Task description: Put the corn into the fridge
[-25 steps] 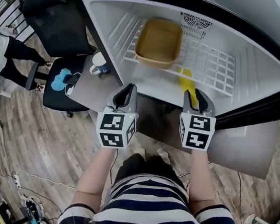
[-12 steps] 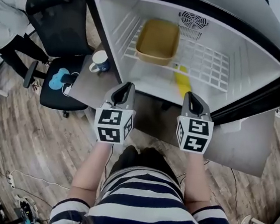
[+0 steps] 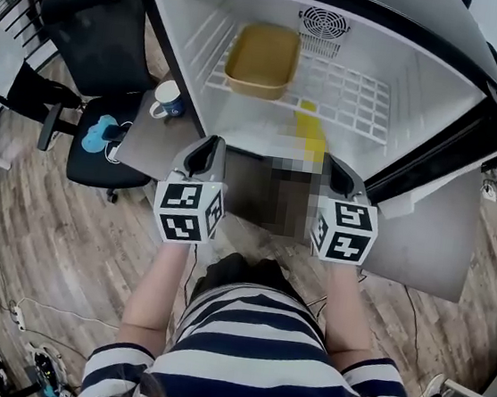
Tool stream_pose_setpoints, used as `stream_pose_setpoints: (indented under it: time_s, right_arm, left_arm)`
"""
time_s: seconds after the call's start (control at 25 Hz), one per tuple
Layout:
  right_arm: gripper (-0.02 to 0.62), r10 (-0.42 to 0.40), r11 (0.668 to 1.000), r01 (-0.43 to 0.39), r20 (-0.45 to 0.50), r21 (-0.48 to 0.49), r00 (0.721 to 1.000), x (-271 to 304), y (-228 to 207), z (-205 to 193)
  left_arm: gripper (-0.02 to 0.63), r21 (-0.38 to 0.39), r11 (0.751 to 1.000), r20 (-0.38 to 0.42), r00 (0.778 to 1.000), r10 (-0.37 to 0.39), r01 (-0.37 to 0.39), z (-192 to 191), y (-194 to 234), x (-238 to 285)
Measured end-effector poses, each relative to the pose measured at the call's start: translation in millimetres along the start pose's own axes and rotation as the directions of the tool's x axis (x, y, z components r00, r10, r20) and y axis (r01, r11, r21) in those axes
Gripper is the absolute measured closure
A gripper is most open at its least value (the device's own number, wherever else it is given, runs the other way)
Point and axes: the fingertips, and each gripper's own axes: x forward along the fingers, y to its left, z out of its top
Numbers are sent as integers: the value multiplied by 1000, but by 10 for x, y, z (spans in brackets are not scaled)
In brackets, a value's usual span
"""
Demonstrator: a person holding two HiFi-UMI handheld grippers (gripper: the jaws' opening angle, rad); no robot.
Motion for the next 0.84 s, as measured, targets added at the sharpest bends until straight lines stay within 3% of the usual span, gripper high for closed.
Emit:
stream_pose_setpoints:
  time_s: [0.84]
  right_arm:
    - [600, 84, 996, -84, 28, -25, 996, -110, -84, 16]
  left_arm:
    - [606, -37, 997, 42, 996, 73, -72, 121, -161, -232]
